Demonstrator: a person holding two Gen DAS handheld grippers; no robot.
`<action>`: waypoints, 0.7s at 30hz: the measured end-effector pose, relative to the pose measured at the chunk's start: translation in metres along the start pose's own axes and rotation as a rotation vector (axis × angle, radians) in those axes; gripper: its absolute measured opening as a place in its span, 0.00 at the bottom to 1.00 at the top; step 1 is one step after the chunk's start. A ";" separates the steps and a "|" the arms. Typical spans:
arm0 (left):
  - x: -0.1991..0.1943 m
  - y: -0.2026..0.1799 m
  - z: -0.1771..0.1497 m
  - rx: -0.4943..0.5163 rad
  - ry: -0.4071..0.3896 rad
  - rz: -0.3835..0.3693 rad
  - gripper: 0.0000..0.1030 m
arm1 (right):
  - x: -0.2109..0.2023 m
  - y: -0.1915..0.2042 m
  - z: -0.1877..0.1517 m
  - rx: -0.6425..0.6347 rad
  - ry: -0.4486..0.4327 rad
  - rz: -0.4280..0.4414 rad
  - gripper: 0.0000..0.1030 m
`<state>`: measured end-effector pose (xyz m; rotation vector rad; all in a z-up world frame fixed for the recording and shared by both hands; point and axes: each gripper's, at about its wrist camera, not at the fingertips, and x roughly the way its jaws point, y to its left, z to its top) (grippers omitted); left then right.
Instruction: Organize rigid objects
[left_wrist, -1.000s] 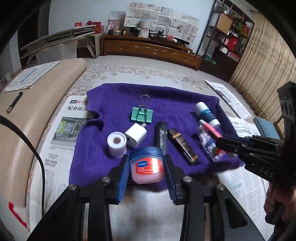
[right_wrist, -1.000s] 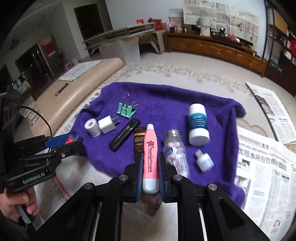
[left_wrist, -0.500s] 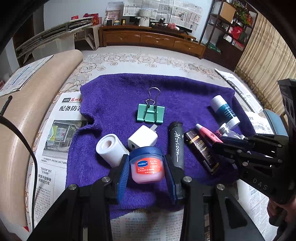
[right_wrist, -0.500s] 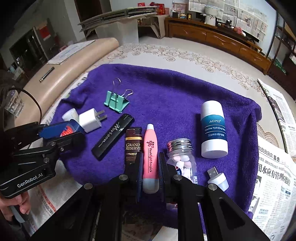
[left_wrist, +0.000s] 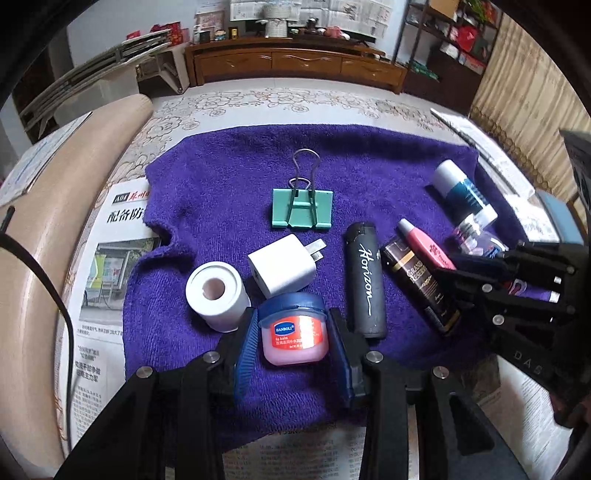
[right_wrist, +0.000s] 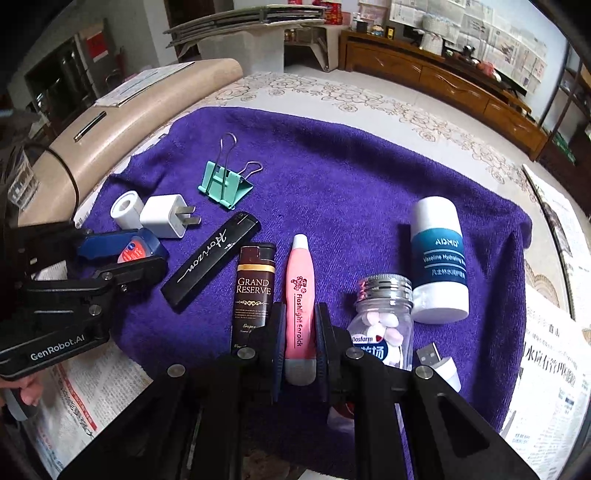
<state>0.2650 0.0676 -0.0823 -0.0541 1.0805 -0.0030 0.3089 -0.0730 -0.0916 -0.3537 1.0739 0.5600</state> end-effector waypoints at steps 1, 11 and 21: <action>0.000 -0.002 0.000 0.018 0.004 0.009 0.35 | -0.001 0.000 -0.001 -0.006 0.000 0.000 0.15; 0.000 -0.006 0.000 0.053 0.017 0.005 0.44 | 0.000 0.001 0.001 -0.084 0.021 0.028 0.16; -0.011 -0.005 -0.003 0.043 0.014 -0.028 0.69 | -0.006 -0.005 -0.003 -0.082 0.059 0.099 0.32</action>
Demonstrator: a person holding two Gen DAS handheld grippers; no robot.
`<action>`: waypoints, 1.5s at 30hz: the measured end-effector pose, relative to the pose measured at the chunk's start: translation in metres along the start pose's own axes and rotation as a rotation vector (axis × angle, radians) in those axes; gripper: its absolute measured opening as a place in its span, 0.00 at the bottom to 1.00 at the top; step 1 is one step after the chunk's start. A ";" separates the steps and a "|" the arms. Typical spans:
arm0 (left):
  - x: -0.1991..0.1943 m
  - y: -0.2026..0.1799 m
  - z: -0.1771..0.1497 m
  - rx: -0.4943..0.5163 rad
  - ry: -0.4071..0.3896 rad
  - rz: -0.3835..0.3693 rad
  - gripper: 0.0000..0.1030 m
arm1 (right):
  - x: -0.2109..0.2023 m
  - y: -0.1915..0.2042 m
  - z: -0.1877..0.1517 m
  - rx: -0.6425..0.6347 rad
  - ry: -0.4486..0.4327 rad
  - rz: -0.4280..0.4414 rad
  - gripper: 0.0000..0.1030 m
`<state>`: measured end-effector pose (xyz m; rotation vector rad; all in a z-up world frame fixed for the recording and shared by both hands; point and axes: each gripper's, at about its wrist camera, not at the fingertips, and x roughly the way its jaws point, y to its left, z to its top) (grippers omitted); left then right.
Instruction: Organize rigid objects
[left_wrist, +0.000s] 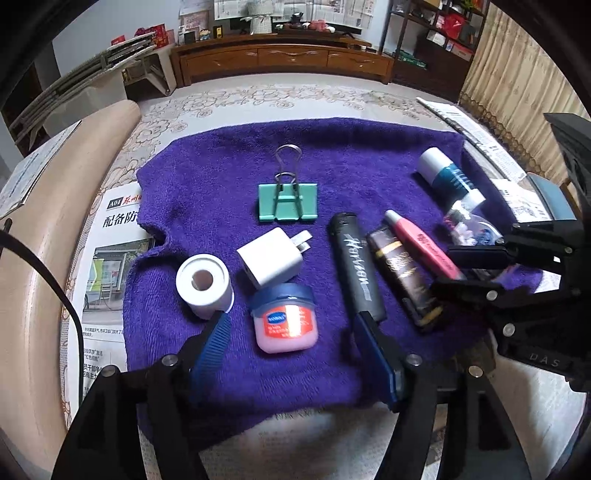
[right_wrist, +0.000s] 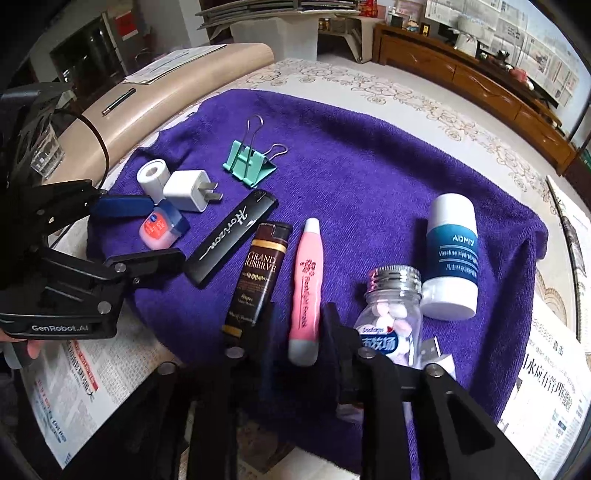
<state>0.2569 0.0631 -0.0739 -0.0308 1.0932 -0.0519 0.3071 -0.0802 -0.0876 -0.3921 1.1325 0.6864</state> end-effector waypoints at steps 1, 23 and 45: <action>-0.003 -0.001 -0.001 0.002 -0.004 -0.003 0.77 | -0.002 0.001 -0.001 0.000 -0.001 0.003 0.37; -0.114 -0.023 -0.063 -0.097 -0.179 -0.073 1.00 | -0.125 0.042 -0.067 0.210 -0.215 -0.179 1.00; -0.188 -0.038 -0.136 -0.064 -0.237 0.012 1.00 | -0.199 0.120 -0.158 0.419 -0.271 -0.273 1.00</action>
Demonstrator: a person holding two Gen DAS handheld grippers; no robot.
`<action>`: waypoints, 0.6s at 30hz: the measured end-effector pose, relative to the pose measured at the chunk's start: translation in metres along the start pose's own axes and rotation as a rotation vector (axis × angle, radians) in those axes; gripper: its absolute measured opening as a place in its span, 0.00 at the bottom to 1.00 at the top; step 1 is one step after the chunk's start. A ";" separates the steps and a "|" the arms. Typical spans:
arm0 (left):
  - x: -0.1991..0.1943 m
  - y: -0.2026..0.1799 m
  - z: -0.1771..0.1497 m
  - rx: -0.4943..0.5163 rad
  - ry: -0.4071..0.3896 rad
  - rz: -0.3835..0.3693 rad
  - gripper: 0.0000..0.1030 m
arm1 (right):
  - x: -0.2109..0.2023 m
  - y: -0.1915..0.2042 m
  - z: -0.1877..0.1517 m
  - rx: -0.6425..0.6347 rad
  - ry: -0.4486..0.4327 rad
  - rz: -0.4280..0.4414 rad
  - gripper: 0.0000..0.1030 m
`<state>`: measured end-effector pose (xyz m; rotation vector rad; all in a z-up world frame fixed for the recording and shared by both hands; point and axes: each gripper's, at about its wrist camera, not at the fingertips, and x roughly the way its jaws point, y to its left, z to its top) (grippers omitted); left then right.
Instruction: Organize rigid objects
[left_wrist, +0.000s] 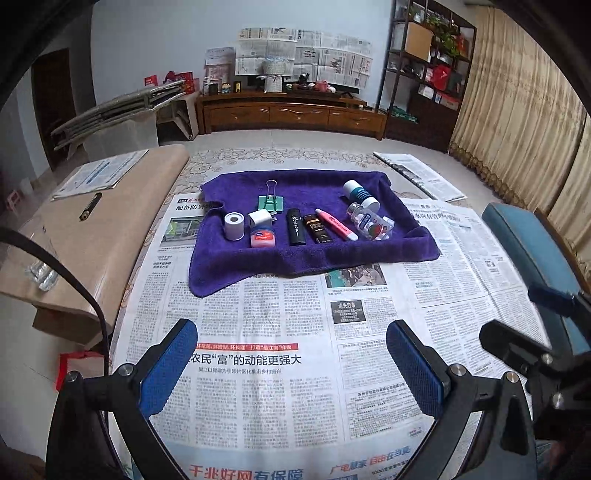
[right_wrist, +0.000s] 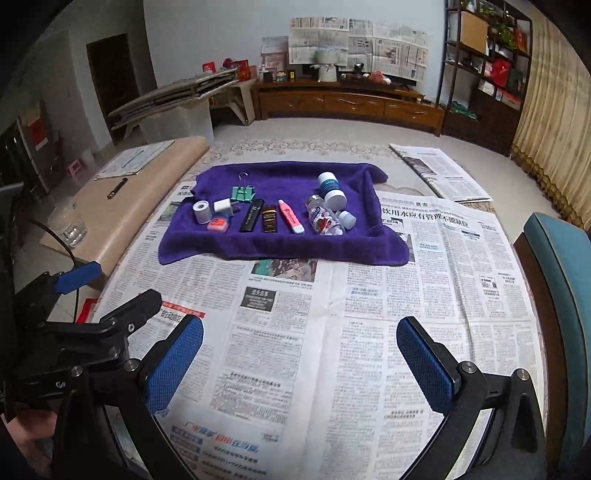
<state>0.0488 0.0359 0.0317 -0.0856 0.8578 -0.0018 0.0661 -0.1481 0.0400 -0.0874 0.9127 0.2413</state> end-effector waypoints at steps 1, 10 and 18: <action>-0.002 0.002 -0.001 -0.010 -0.001 0.001 1.00 | -0.002 0.002 -0.002 0.001 0.001 -0.002 1.00; -0.003 0.010 -0.014 -0.039 0.020 0.012 1.00 | -0.014 0.020 -0.009 -0.008 -0.012 -0.009 1.00; -0.005 0.019 -0.022 -0.054 0.029 0.041 1.00 | -0.019 0.020 -0.014 0.001 -0.006 -0.024 1.00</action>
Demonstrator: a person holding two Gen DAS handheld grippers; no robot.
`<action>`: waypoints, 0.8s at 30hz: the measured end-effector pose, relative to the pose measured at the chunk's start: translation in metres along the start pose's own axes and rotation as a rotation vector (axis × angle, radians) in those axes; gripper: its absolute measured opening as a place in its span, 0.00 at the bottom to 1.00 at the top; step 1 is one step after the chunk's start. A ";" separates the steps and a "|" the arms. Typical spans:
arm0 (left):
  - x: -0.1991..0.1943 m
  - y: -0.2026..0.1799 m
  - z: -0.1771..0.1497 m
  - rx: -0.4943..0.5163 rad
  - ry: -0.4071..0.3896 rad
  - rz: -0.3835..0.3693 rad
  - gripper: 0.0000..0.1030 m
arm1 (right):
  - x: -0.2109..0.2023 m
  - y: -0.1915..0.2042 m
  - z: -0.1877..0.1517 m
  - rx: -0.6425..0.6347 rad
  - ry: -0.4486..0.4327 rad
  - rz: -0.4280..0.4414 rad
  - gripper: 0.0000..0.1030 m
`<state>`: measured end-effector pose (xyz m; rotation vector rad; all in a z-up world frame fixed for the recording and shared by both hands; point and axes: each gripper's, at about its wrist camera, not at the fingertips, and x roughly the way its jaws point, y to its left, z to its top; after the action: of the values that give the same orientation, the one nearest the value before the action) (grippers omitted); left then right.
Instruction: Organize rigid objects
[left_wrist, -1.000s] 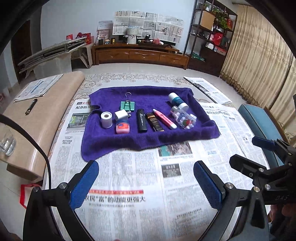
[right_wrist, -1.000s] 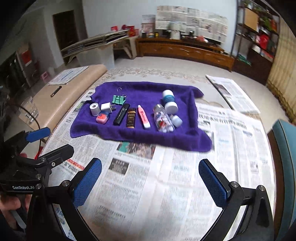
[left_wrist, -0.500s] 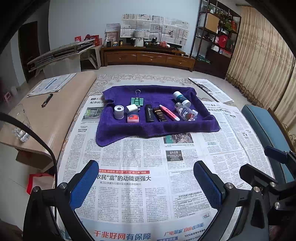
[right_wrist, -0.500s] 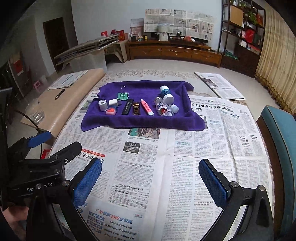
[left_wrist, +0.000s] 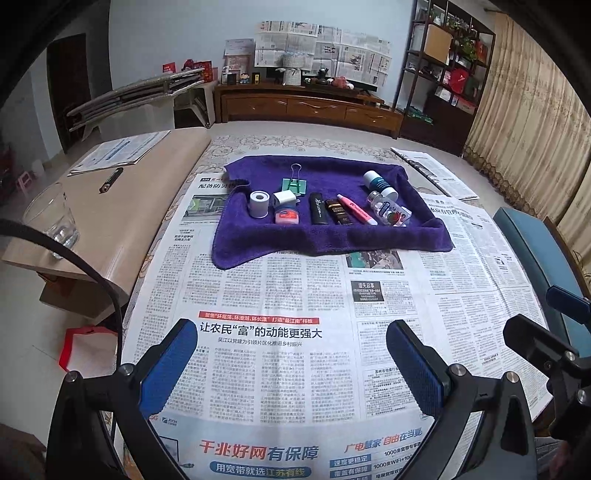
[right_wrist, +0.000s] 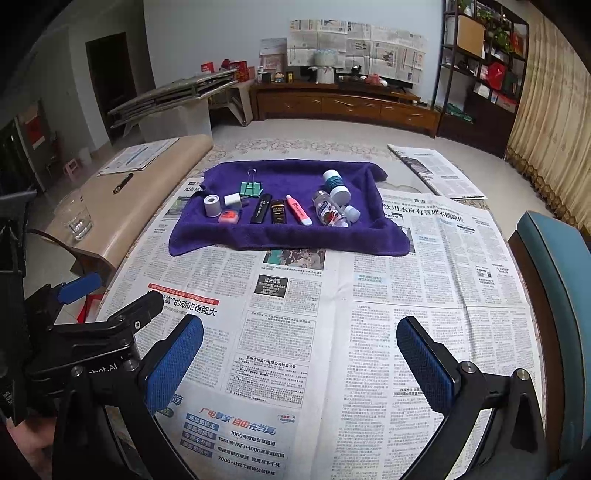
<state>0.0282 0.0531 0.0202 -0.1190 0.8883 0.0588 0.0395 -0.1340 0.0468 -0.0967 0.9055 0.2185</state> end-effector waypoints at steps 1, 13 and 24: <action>0.000 0.001 0.000 -0.003 0.001 0.001 1.00 | 0.000 0.000 0.000 0.002 0.002 0.000 1.00; -0.007 -0.003 -0.002 0.010 -0.008 0.021 1.00 | 0.002 -0.008 -0.003 0.040 0.019 -0.015 1.00; -0.010 -0.003 -0.004 0.003 -0.002 0.040 1.00 | 0.000 -0.011 -0.003 0.042 0.021 -0.015 1.00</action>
<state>0.0187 0.0491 0.0260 -0.0986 0.8889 0.0946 0.0391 -0.1455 0.0449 -0.0668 0.9299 0.1844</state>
